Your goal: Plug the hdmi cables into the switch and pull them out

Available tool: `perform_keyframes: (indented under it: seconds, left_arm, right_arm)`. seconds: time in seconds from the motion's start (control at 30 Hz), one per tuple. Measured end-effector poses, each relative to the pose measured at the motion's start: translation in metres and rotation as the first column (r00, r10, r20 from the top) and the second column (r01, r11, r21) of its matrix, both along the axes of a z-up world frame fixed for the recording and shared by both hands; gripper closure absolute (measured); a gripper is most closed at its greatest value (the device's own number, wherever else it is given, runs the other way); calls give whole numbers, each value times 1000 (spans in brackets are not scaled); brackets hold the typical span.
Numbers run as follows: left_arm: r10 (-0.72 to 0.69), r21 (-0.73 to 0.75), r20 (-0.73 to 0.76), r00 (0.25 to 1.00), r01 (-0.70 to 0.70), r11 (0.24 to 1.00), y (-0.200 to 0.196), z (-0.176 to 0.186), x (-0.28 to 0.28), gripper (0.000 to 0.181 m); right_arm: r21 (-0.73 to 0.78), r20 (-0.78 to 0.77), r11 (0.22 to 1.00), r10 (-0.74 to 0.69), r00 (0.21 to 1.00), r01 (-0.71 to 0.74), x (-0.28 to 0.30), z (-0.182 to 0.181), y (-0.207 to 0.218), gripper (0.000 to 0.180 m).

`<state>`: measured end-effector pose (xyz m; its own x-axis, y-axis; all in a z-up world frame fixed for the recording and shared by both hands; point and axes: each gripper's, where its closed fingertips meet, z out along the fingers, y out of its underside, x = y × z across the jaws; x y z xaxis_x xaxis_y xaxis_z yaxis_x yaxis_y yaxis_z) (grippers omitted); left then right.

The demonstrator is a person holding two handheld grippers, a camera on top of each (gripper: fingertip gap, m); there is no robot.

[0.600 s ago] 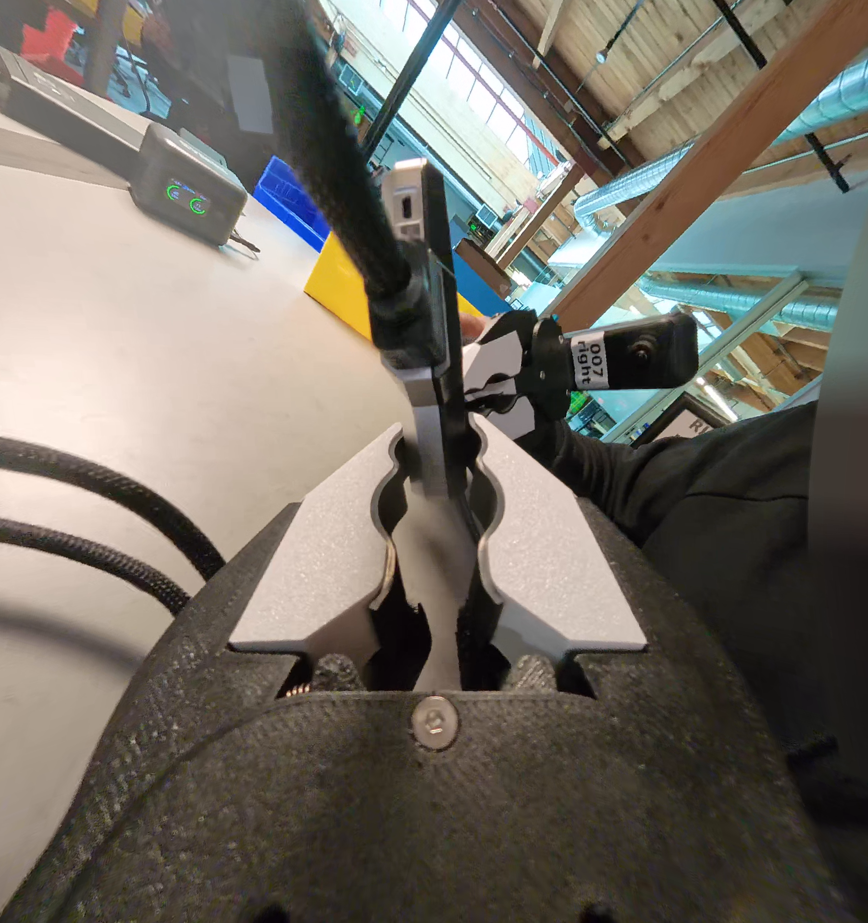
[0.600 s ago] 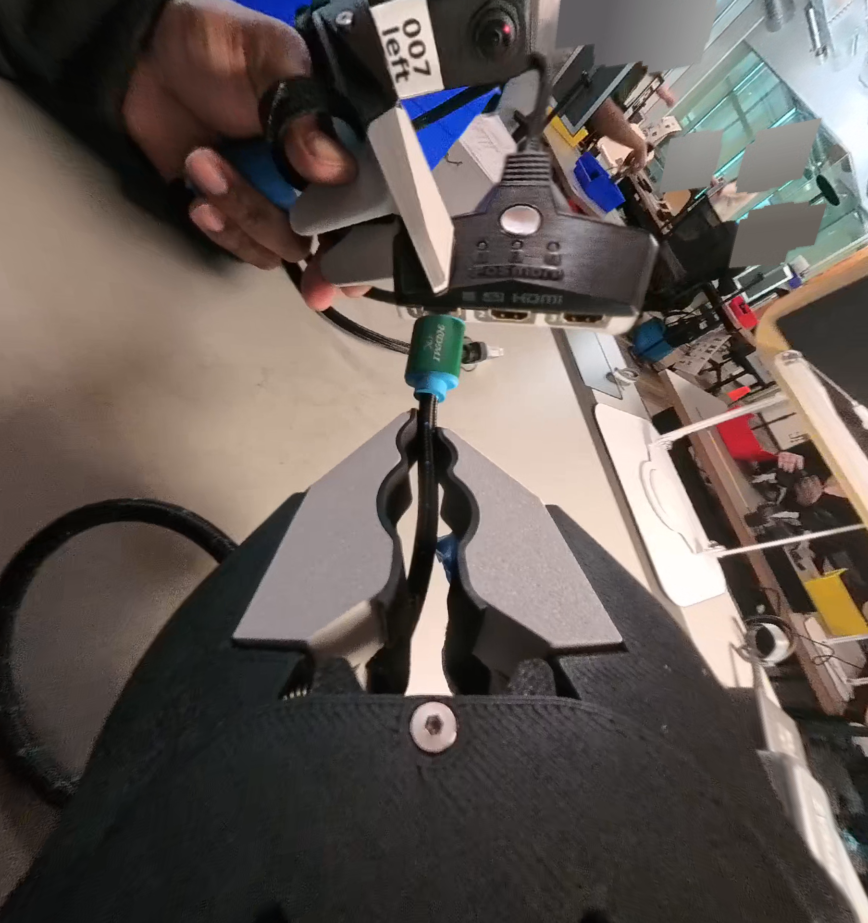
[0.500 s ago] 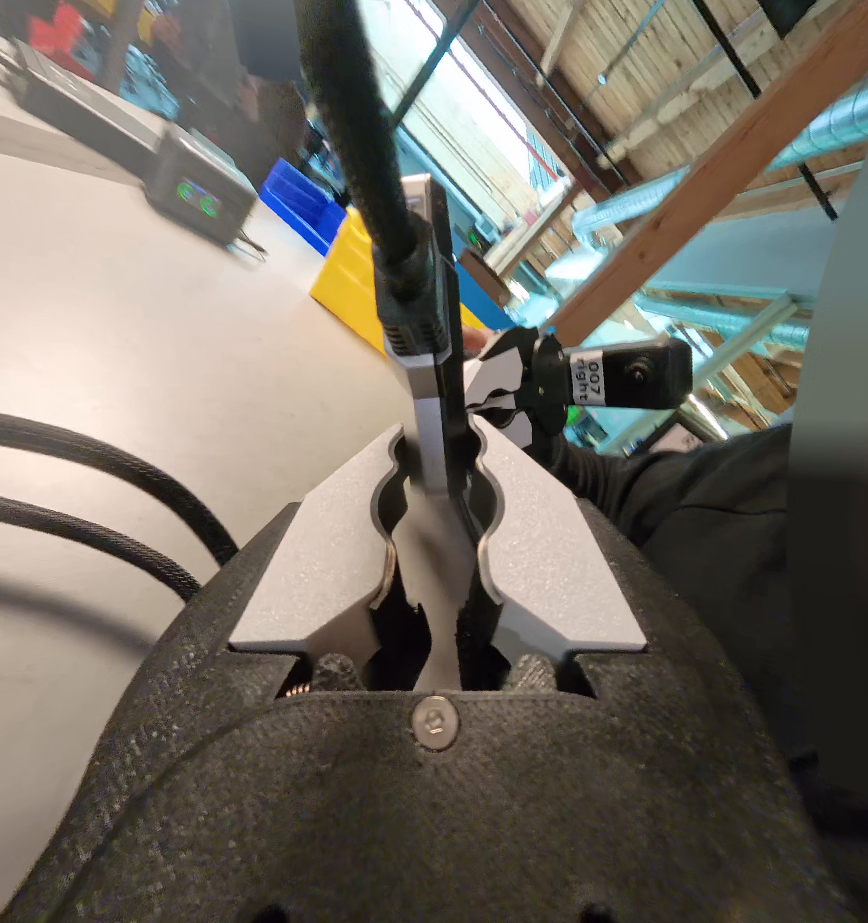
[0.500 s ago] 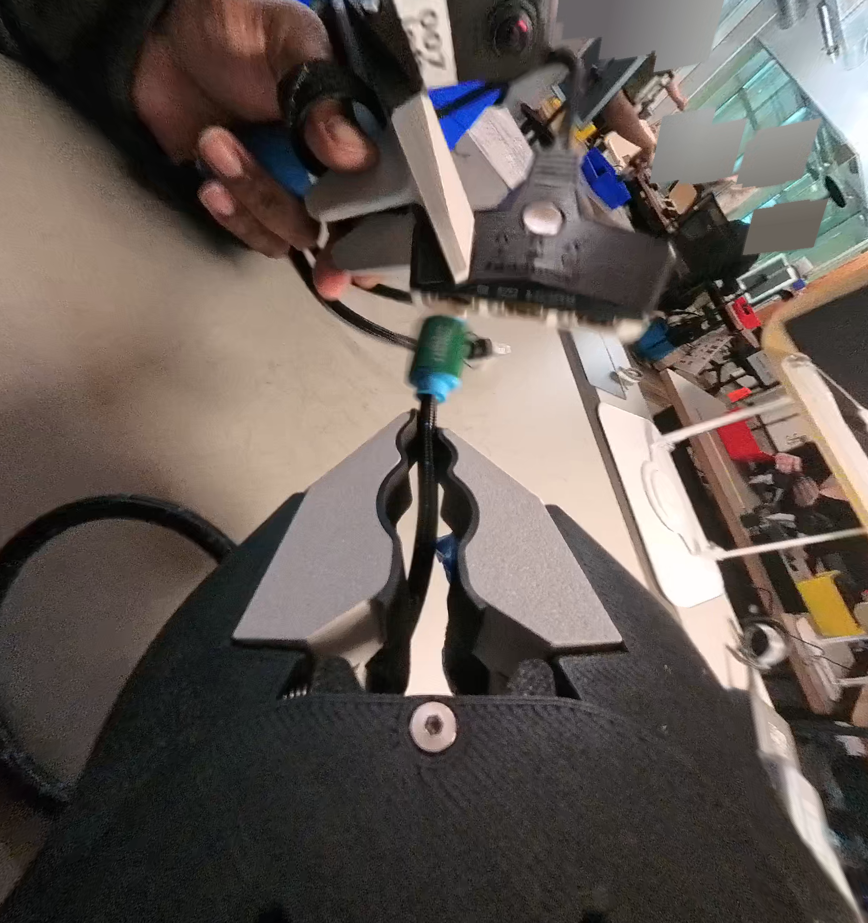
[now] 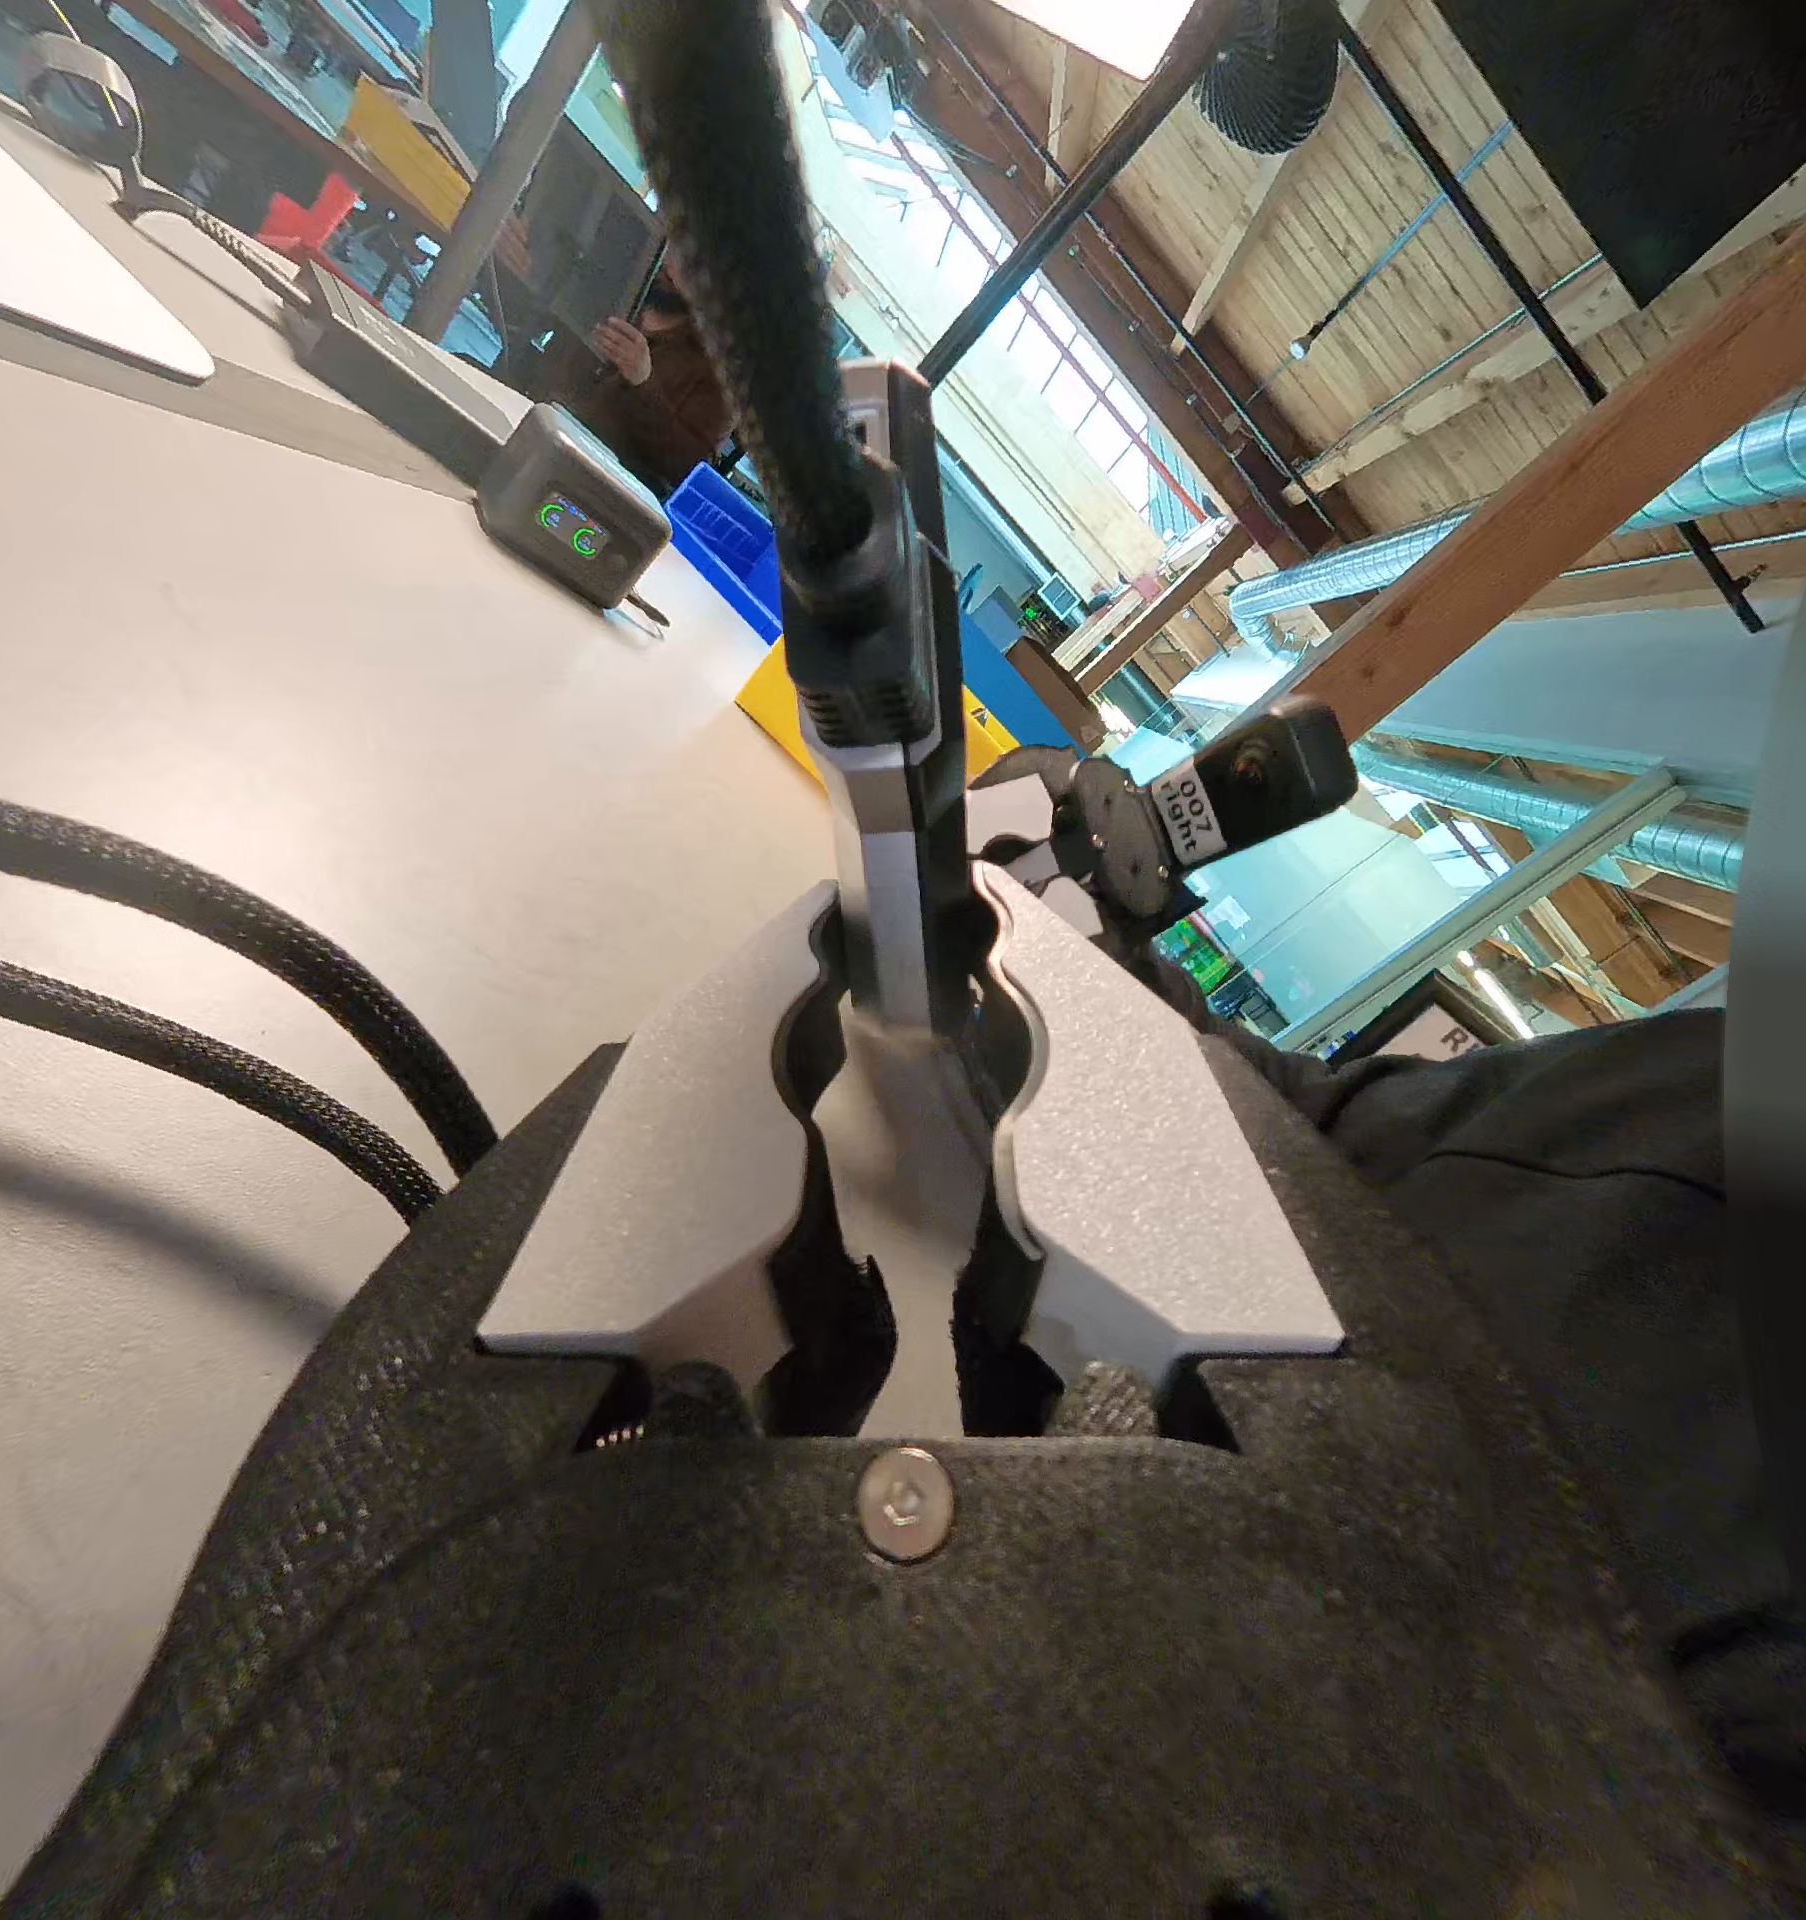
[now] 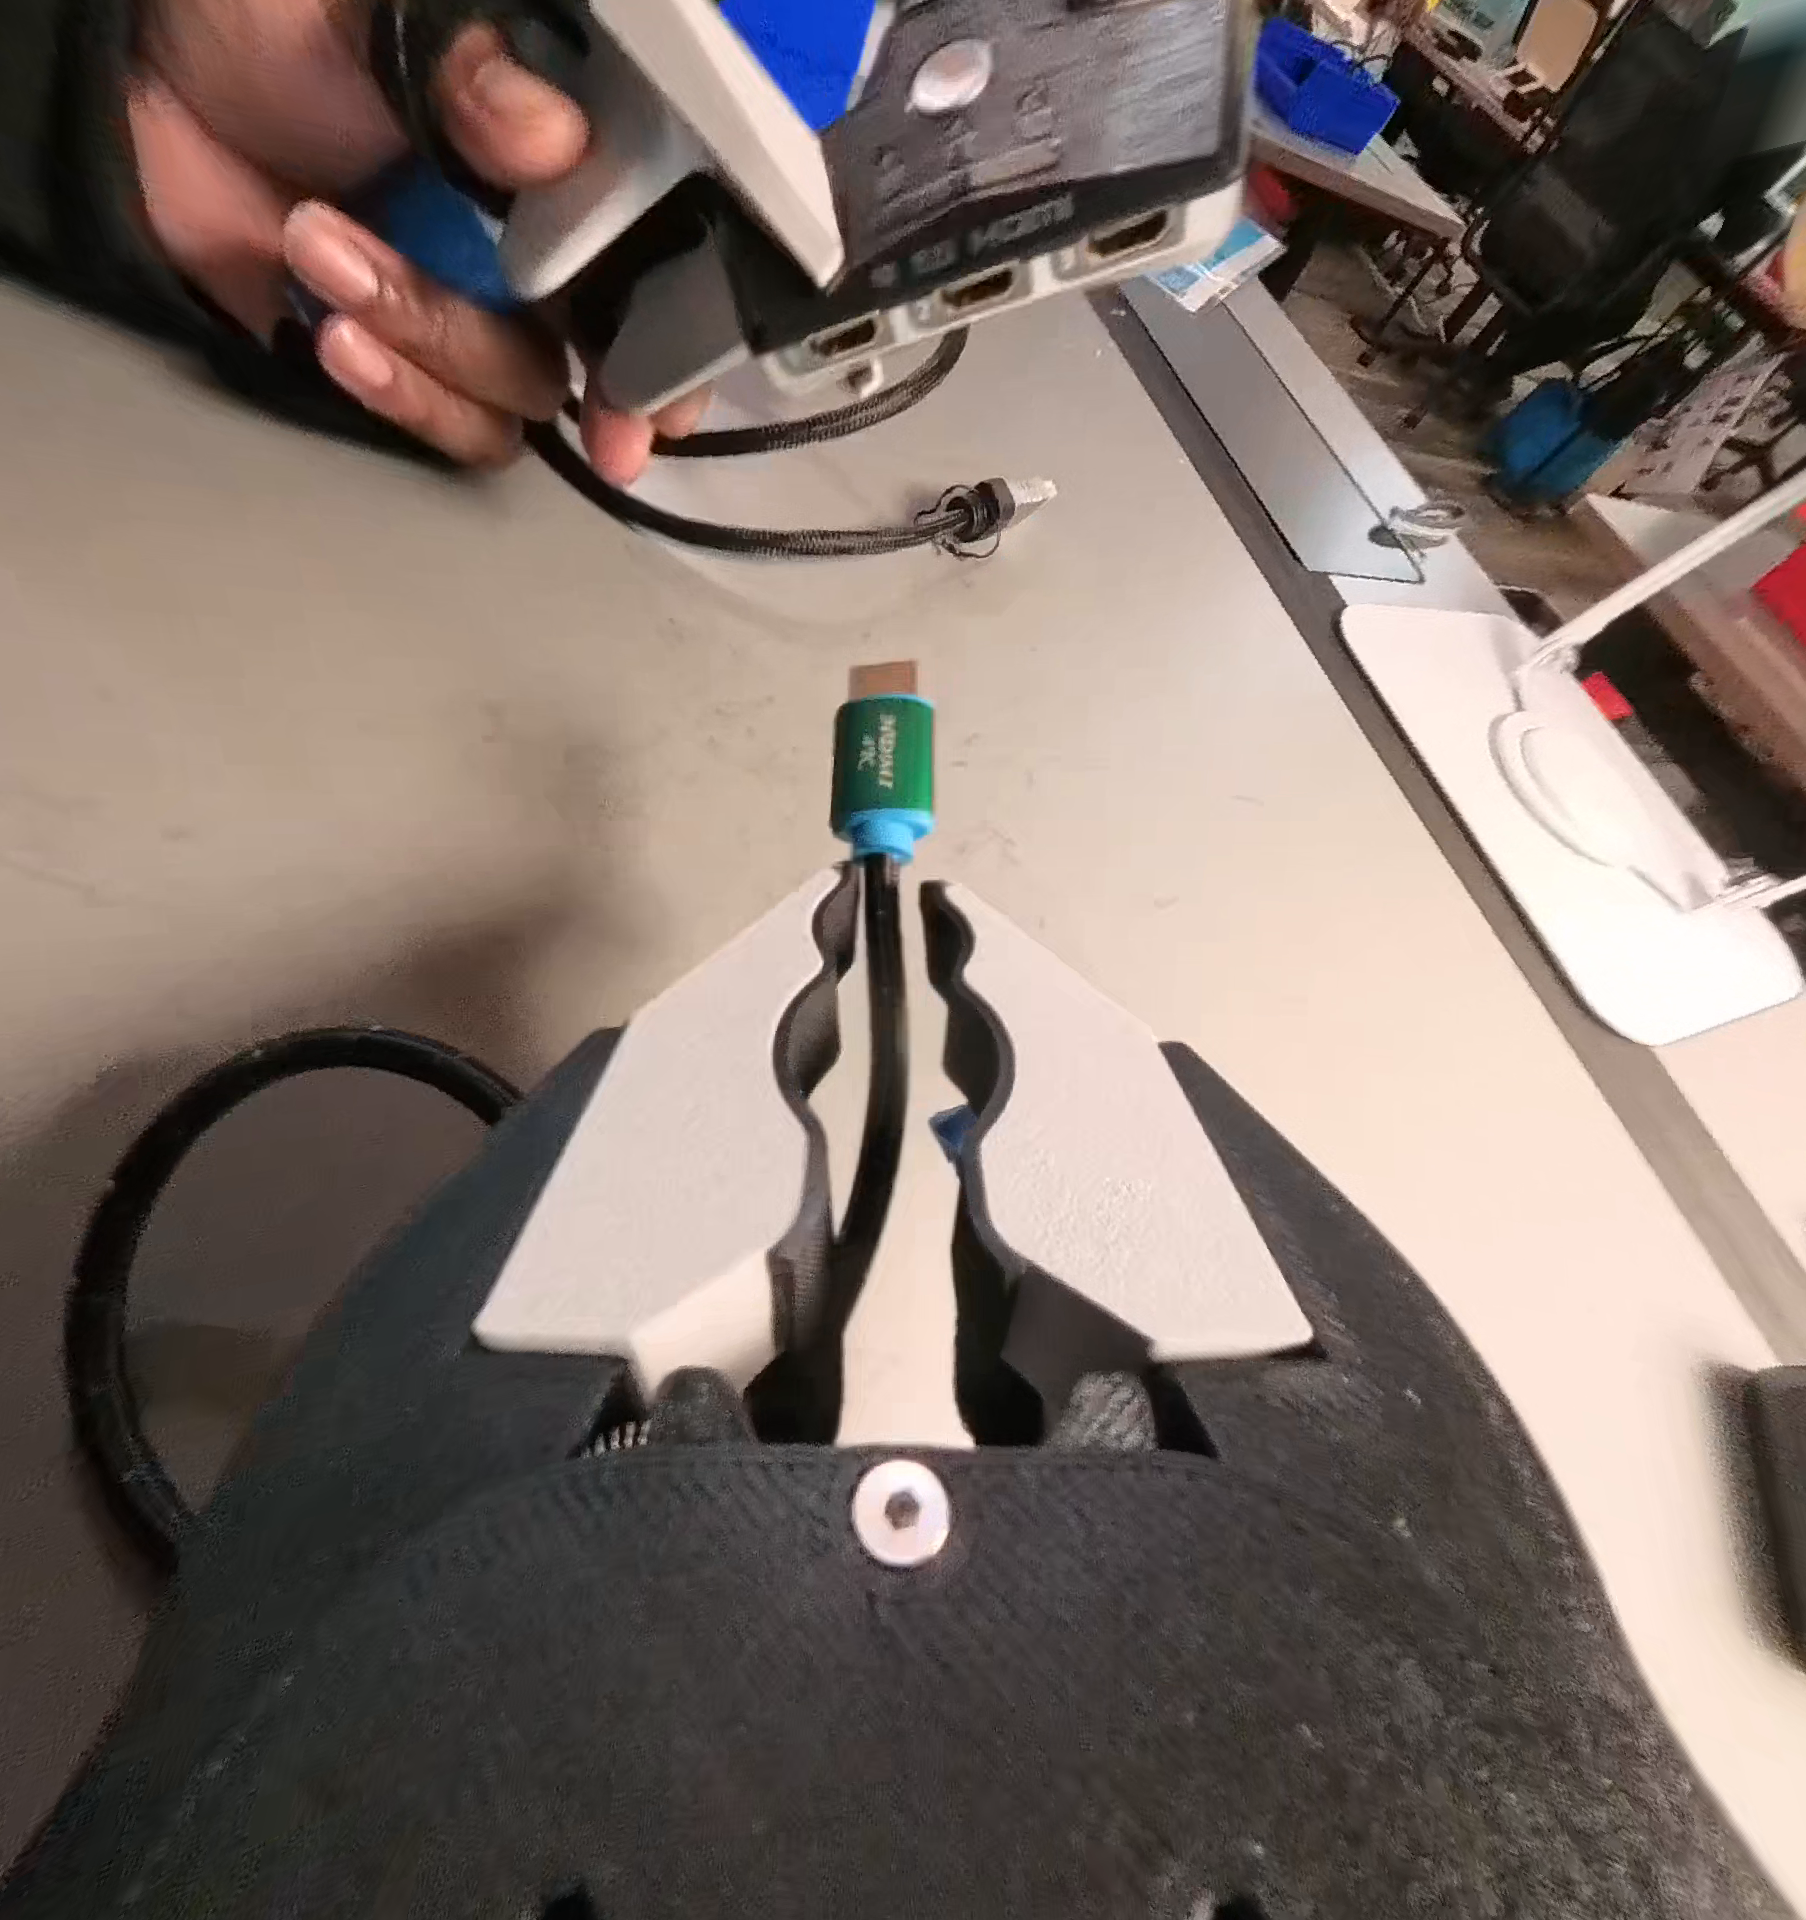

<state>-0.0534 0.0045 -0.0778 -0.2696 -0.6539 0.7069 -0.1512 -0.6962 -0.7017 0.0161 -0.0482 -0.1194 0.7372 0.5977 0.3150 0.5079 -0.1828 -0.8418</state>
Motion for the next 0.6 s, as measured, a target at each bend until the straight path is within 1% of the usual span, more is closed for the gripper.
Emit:
perform_keyframes:
  seconds: [0.03, 0.1, 0.13, 0.23, 0.3, 0.4, 0.43, 0.47, 0.5, 0.53, 0.6]
  left_arm:
    - [-4, 9, -4, 1000, 4, 1000, -1, -1, 0, 162]
    - [-5, 19, -6, 1000, 6, 1000, -3, -1, 1, 162]
    - [-5, 19, -6, 1000, 5, 1000, -2, -1, 1, 162]
    - [-2, 15, -2, 1000, 2, 1000, -2, 0, 0, 162]
    - [-7, 21, -5, 1000, 7, 1000, -3, -1, 0, 162]
    - [-10, 41, -15, 1000, 10, 999, -5, -2, 1, 161]
    - [-12, 46, -18, 1000, 12, 999, -6, -3, 2, 161]
    - [-12, 50, -22, 1000, 13, 999, -7, -3, 2, 161]
    - [-12, 54, -22, 1000, 13, 998, -7, -3, 2, 161]
    - [-12, 56, -22, 1000, 14, 998, -7, -3, 2, 161]
    - [-11, 55, -22, 1000, 12, 998, -7, -3, 2, 161]
  right_arm:
    - [-4, -40, 1000, -6, 999, 6, 1, 4, 0, 160]
    - [-28, -106, 999, -23, 994, 20, 7, 13, -2, 150]
    - [-52, -111, 998, -31, 993, 25, 11, 15, -5, 145]
    - [-166, -61, 986, -36, 998, 26, 22, 10, -25, 127]
    - [-258, -10, 965, -52, 999, 48, 30, -7, -41, 114]
    - [-403, 100, 909, -72, 992, 106, 35, -53, -61, 102]
    - [-421, 73, 900, -88, 993, 110, 30, -58, -62, 98]
    - [-423, 34, 899, -110, 993, 114, 25, -58, -60, 109]
    - [-414, 42, 901, -120, 992, 127, 24, -58, -59, 121]
    - [-403, 64, 905, -118, 991, 133, 24, -57, -59, 137]
    - [-393, 132, 908, -98, 986, 143, 22, -57, -64, 156]
